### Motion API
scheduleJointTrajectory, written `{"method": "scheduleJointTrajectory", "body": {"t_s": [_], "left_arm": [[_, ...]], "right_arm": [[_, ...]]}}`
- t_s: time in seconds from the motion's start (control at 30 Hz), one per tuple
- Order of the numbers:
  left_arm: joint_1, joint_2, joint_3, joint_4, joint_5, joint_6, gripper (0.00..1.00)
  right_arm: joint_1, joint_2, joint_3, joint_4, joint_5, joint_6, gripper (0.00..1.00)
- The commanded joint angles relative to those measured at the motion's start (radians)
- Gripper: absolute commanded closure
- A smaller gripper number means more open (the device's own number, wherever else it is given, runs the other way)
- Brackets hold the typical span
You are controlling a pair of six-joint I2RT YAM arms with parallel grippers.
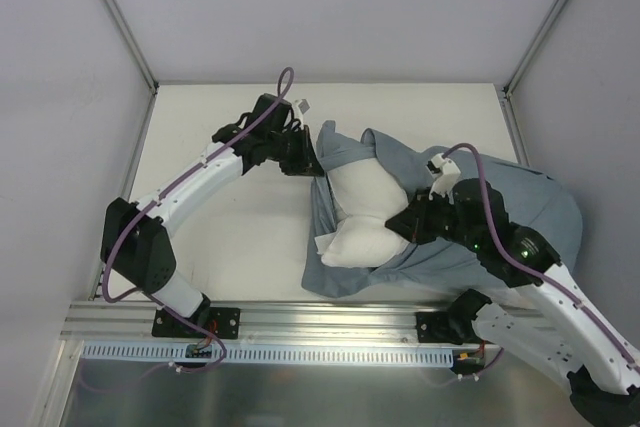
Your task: Remove the pillowcase from the pillow
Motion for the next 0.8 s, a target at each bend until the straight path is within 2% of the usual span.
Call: {"method": "scheduleJointTrajectory", "body": {"t_s": [0.0,0.4,0.77], "left_arm": [[0.126,0.027,0.042,0.045,-0.091,-0.007,1.0],[0.209,0.156,0.252,0.049,-0.041,-0.077,1.0],[0.286,0.317,0.407,0.069,-0.042,-0.257,1.0]], "right_arm": [[0.017,-0.139,-0.001,-0.169,-0.182,-0.021,0.99],[0.02,-0.225,-0.147,-0.328,-0.352,-0.06,0.99],[0.029,-0.225,-0.135,-0.531,-0.325,-0.144,0.99]]}}
